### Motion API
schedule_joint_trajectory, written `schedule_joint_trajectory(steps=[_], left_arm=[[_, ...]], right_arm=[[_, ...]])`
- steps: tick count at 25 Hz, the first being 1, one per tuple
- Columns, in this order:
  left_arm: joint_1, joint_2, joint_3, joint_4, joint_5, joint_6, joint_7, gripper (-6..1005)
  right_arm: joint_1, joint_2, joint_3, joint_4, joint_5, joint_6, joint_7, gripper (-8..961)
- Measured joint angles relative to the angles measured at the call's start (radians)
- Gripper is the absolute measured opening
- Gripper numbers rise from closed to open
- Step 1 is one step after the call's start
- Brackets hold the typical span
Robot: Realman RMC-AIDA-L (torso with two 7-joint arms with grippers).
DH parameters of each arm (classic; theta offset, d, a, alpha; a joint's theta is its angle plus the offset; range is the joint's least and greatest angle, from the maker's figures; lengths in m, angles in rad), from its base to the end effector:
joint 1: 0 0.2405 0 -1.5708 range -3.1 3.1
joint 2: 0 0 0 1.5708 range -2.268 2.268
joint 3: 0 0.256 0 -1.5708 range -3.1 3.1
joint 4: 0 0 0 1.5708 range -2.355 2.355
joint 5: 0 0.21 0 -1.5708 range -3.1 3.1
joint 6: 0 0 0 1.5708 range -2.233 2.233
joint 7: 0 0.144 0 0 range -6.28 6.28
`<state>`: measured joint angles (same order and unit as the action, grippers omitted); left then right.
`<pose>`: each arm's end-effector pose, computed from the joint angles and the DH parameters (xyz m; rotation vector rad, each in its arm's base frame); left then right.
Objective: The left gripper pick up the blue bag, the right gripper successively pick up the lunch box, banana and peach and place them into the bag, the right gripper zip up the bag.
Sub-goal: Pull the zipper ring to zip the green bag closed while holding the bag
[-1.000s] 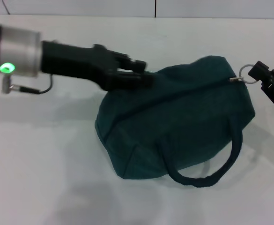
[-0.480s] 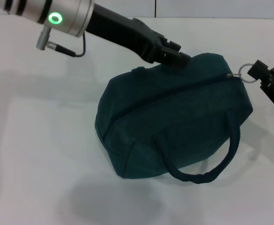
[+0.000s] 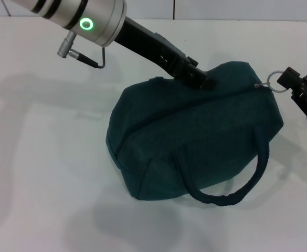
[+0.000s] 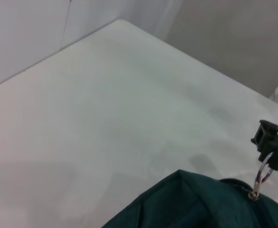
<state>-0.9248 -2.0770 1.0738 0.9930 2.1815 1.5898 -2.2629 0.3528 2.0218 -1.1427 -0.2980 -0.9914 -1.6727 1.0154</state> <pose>-0.0833 0.3916 -0.0091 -3.0142 -0.7736 -0.1544 0.2736 0.2820 0.0089 -2.2182 0.5799 1.3905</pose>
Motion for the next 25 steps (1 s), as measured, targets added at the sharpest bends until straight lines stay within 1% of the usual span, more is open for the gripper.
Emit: schedule_joint_trajectory(steps=[4, 10, 16, 21, 25], left_arm=[[-0.006, -0.002, 0.008, -0.003, 0.008, 0.001, 0.0, 694], [-0.007, -0.002, 0.012, -0.003, 0.021, 0.002, 0.004, 797], [-0.001, -0.002, 0.012, 0.003, 0.026, 0.003, 0.016, 601], [0.0, 0.002, 0.012, 0.004, 0.026, 0.003, 0.016, 355], [-0.001, 0.004, 0.01, 0.004, 0.021, 0.003, 0.016, 245]], right_arm=[[0.0, 0.0, 0.0, -0.001, 0.007, 0.0, 0.0, 19], [0.001, -0.001, 0.0, -0.001, 0.02, 0.005, 0.0, 19], [0.008, -0.002, 0.0, 0.0, 0.023, 0.02, 0.0, 19], [0.012, -0.001, 0.0, -0.001, 0.024, 0.024, 0.0, 19], [0.012, -0.001, 0.0, -0.002, 0.027, 0.026, 0.0, 19]])
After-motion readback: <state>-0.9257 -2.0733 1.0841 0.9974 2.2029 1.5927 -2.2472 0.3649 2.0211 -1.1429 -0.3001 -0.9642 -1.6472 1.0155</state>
